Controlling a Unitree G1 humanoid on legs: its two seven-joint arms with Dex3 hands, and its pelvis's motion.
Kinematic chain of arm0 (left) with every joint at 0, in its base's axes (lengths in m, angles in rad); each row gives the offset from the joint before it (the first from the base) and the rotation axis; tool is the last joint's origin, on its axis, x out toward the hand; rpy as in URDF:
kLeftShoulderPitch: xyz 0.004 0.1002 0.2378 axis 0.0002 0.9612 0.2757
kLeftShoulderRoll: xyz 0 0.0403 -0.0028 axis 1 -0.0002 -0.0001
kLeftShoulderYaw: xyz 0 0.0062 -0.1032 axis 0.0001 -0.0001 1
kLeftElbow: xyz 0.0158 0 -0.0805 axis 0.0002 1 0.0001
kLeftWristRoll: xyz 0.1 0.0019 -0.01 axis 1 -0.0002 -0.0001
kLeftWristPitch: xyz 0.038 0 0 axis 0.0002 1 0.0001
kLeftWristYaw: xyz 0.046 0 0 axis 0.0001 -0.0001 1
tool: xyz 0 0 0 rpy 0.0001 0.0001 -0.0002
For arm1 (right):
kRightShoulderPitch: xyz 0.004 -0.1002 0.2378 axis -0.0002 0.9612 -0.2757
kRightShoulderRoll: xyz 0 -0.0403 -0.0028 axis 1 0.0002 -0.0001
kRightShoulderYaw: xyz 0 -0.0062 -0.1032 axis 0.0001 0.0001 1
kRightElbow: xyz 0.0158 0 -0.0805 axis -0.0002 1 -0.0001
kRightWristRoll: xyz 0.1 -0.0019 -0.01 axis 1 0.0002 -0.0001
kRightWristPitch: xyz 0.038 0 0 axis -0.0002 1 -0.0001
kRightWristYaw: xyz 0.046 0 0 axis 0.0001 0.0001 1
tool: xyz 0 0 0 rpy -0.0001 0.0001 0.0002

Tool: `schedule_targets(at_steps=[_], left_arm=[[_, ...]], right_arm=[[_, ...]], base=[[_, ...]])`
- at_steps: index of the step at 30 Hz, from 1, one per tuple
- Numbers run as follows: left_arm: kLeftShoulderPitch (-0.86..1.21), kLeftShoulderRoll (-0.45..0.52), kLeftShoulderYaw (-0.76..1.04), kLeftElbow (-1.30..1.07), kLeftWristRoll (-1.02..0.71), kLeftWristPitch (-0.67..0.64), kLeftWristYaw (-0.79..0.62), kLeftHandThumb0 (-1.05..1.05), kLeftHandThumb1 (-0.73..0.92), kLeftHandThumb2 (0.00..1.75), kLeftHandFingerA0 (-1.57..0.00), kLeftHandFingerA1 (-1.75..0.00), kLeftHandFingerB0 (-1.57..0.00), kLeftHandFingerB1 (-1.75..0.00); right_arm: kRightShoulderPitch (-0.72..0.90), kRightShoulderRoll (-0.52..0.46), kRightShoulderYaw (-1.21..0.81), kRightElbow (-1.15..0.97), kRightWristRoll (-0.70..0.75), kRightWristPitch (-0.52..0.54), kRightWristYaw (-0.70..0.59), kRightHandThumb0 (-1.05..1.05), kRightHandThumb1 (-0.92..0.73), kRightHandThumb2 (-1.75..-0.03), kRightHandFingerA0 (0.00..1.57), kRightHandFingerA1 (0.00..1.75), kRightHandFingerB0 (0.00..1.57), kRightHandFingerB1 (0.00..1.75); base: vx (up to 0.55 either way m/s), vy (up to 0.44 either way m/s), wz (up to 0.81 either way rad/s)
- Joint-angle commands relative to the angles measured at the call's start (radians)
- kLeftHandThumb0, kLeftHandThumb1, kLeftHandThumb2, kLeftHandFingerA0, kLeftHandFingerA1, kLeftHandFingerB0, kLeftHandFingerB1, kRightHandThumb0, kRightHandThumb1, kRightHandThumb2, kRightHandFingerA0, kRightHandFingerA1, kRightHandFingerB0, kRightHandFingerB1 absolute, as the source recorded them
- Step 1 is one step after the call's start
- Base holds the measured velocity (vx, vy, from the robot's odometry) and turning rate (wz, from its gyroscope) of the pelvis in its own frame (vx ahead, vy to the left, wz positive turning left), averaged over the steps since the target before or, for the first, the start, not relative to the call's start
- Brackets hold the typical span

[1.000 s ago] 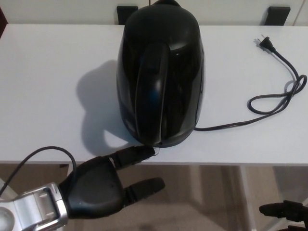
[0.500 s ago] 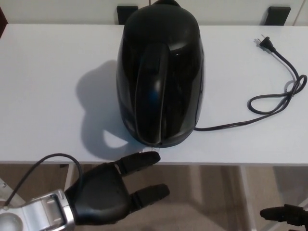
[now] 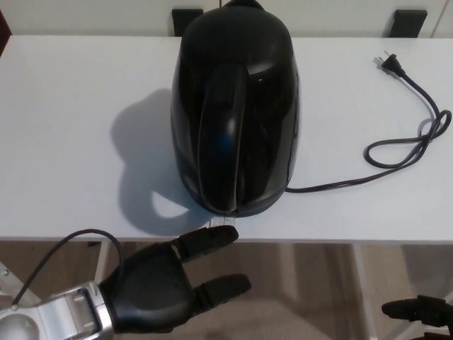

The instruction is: The robot walk towards a table in front and click the button on the base of the boilling pot using its left middle finger

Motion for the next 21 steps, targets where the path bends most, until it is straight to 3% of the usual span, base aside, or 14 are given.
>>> schedule_targets(at_steps=[1,5,7,8,11,12,13,14,17,21], left_arm=[[-0.013,0.008,-0.003,0.022,0.009,0.022,-0.063,-0.55,0.48,0.85,0.0,-0.23,0.0,-0.23],[0.015,0.02,-0.007,-0.004,0.024,0.025,-0.046,-0.56,0.49,0.85,0.0,-0.24,0.0,-0.24],[0.032,0.027,-0.005,-0.016,0.025,0.014,0.012,-0.5,0.46,0.85,0.0,-0.32,0.0,-0.3],[0.04,0.032,-0.002,-0.035,0.021,0.012,0.004,-0.5,0.61,0.77,-0.04,-0.25,-0.02,-0.17],[0.12,0.068,0.005,-0.189,-0.004,-0.012,-0.026,-0.48,0.61,0.75,-0.05,-0.28,-0.03,-0.21],[0.141,0.073,0.001,-0.213,-0.007,-0.021,-0.022,-0.5,0.41,0.82,0.0,-0.36,0.0,-0.31],[0.165,0.08,-0.002,-0.237,-0.015,-0.028,-0.032,-0.56,0.42,0.82,0.0,-0.3,0.0,-0.27],[0.2,0.086,-0.006,-0.257,-0.027,-0.038,-0.031,-0.55,0.54,0.73,-0.09,-0.32,-0.01,-0.25],[0.282,0.103,-0.021,-0.263,0.009,-0.041,0.042,-0.49,0.63,0.59,-0.13,-0.27,-0.06,-0.25],[0.339,0.108,-0.025,-0.166,0.036,-0.017,0.114,-0.53,0.6,0.76,-0.07,-0.34,-0.01,-0.22]], right_arm=[[0.0,-0.017,-0.004,0.002,-0.003,0.004,0.002,-0.21,-0.47,-0.54,0.84,0.57,0.65,0.51],[0.02,-0.017,-0.005,0.0,0.001,-0.001,0.008,-0.21,-0.47,-0.54,0.83,0.57,0.64,0.5],[0.024,-0.017,-0.003,0.001,-0.002,-0.009,0.007,-0.22,-0.47,-0.53,0.84,0.58,0.64,0.5],[0.025,-0.018,-0.001,0.001,-0.004,-0.011,0.008,-0.23,-0.48,-0.53,0.83,0.58,0.63,0.5],[0.031,-0.027,0.006,-0.004,-0.011,-0.017,0.016,-0.31,-0.49,-0.53,0.81,0.57,0.64,0.49],[0.031,-0.026,0.005,-0.004,-0.01,-0.015,0.013,-0.32,-0.47,-0.53,0.82,0.57,0.65,0.5],[0.032,-0.024,0.005,-0.006,-0.01,-0.011,0.01,-0.3,-0.45,-0.53,0.84,0.58,0.67,0.5],[0.034,-0.022,0.006,-0.01,-0.01,-0.001,0.008,-0.27,-0.47,-0.54,0.83,0.58,0.65,0.5],[0.028,-0.023,0.007,-0.008,-0.012,0.011,0.008,-0.23,-0.47,-0.53,0.84,0.56,0.65,0.5],[0.02,-0.023,0.007,0.004,-0.014,0.01,0.005,-0.19,-0.47,-0.53,0.83,0.56,0.65,0.5]], base=[[0.0,0.0,0.0],[0.0,0.0,0.0],[0.0,0.0,0.0],[0.0,0.0,0.0],[0.0,0.0,0.0],[0.0,0.0,0.0],[0.0,0.0,0.0],[0.0,0.0,0.0],[0.0,0.0,0.0],[0.0,0.0,0.0]])
